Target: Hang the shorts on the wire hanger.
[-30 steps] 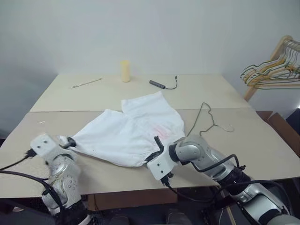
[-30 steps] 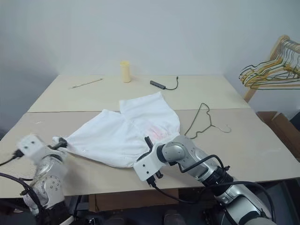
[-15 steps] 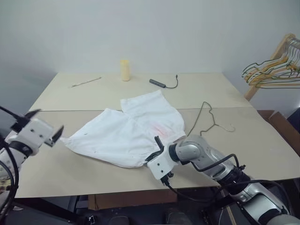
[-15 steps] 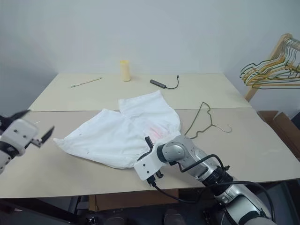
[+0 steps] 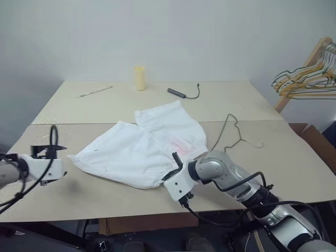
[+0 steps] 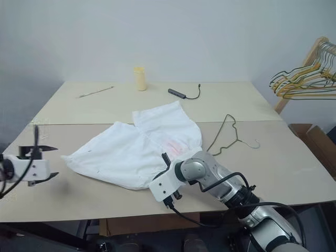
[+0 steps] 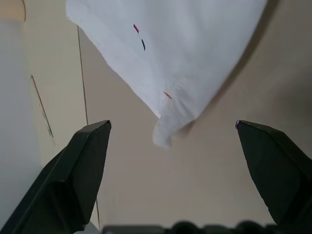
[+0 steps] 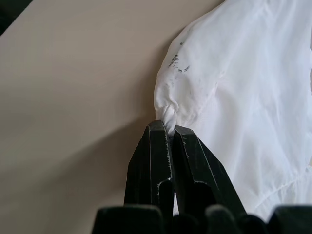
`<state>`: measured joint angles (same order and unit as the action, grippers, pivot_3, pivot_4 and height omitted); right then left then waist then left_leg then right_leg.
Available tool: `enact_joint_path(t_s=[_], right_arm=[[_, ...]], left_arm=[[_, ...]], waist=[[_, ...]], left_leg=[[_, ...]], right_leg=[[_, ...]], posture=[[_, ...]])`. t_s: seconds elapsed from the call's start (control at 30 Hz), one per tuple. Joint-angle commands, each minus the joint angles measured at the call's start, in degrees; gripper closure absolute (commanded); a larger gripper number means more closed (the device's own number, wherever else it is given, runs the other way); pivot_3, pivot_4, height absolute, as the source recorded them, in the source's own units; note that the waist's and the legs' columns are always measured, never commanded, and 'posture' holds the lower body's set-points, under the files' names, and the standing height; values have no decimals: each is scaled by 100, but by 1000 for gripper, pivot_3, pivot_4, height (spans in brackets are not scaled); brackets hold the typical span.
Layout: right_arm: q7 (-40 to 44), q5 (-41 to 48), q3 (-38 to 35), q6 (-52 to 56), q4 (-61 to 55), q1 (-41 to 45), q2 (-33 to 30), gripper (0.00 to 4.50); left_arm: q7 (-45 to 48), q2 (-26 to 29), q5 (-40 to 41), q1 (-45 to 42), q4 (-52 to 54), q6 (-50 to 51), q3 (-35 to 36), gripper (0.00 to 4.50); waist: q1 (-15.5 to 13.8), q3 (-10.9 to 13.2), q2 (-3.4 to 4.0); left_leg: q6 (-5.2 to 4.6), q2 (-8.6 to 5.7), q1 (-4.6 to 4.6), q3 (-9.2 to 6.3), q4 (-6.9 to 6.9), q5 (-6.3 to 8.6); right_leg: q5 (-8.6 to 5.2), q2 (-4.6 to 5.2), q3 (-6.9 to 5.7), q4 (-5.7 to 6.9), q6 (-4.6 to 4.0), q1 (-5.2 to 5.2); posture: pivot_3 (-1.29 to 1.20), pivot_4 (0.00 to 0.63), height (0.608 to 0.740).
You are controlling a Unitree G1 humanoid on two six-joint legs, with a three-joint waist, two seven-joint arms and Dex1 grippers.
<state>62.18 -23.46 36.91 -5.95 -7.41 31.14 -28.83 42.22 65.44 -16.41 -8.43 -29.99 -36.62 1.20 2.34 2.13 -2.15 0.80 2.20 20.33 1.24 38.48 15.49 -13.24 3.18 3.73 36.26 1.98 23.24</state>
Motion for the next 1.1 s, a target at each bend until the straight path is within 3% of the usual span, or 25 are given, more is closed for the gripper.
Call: enact_joint_path(t_s=[0.03, 0.17, 0.27, 0.63, 0.87, 1.1], right_arm=[[-55, 2, -184, 66, -187, 79, 3, 4500], [-41, 19, -175, 116, -259, 31, 2, 4500], [-38, 3, -168, 108, -282, 10, -24, 4500], [-65, -66, -156, 67, -211, 50, -59, 4500], [-325, -550, -163, -95, 336, 377, -130, 4500], [-1273, -1245, -32, -786, 1856, 1342, 36, 4500]], left_arm=[[-732, -122, -564, -469, -413, -235, -220, 28], [-1357, -276, -1040, -793, -906, -357, -530, 28], [-1627, -299, -1271, -916, -1095, -359, -724, 646], [-1853, -235, -1447, -1115, -1281, -445, -1084, 4337], [-1251, 145, -1327, -296, -149, 402, -909, 4471], [-51, 653, -564, 1912, 2493, 2017, 211, 4471]], waist=[[5, -3, -5], [25, -9, -13], [32, -10, -16], [10, -15, -23], [64, -14, -21], [202, -14, -22]], left_leg=[[0, 0, 0, 0, 0, 0], [0, 0, -2, 0, 0, 0], [0, 0, -3, 0, 0, 0], [0, -1, -2, 0, 0, 0], [0, 1, -3, 4, 0, 0], [0, 7, -2, 26, 1, 0]], right_leg=[[0, 0, 0, 1, 0, 0], [1, 0, 0, 4, 0, 0], [0, 0, 1, 6, 1, 0], [0, 1, 0, 9, 1, 2], [0, 1, 2, 10, 1, 3], [-13, 1, 25, 65, -14, 43]], posture=[[-28, 0, 740], [-29, 0, 740], [-28, 0, 740], [-26, 0, 740], [-28, 0, 740], [-4, 0, 740]])
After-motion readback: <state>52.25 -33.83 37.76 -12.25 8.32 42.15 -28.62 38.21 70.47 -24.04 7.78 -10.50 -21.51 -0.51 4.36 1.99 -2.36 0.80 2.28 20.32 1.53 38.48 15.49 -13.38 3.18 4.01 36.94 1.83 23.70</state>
